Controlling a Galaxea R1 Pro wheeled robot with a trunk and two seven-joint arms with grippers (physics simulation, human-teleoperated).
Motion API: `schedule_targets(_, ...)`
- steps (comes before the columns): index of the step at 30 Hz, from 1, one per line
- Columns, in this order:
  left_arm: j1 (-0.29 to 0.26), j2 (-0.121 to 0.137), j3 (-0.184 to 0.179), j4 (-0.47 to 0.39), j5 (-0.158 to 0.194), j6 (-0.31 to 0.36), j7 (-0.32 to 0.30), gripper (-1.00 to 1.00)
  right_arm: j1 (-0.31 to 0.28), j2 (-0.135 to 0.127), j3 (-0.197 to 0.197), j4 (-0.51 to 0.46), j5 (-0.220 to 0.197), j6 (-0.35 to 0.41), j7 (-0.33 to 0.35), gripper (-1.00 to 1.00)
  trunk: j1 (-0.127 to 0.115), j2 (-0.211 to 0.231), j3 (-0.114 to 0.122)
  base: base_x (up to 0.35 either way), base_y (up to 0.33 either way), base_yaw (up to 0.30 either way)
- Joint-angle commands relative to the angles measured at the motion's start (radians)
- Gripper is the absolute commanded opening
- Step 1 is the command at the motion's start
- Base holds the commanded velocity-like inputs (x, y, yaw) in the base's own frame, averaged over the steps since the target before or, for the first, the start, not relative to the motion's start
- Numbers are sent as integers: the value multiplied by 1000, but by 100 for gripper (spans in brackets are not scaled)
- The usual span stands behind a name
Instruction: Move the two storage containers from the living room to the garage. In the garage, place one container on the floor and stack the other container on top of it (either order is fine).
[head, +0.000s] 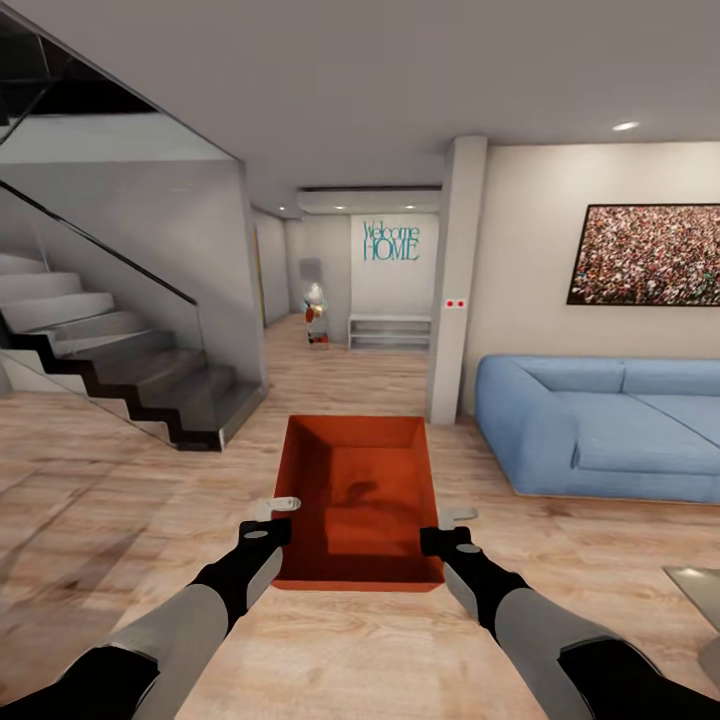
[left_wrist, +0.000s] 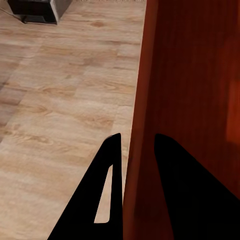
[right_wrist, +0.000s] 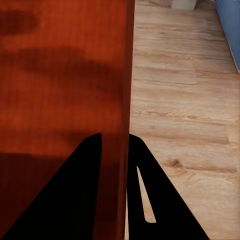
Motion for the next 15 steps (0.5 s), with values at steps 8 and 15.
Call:
schedule_targets(8,-2,4,57,-6,-7,0,13,-100,0,-1,-1,3,-17,-5,-7,-100,1,-1,-2,324,0,0)
schedule_targets(15,-2,5,56,-6,8,0,13,-100,0,0,-1,3,-17,-6,-7,-100,1,-1,-2,324,0,0)
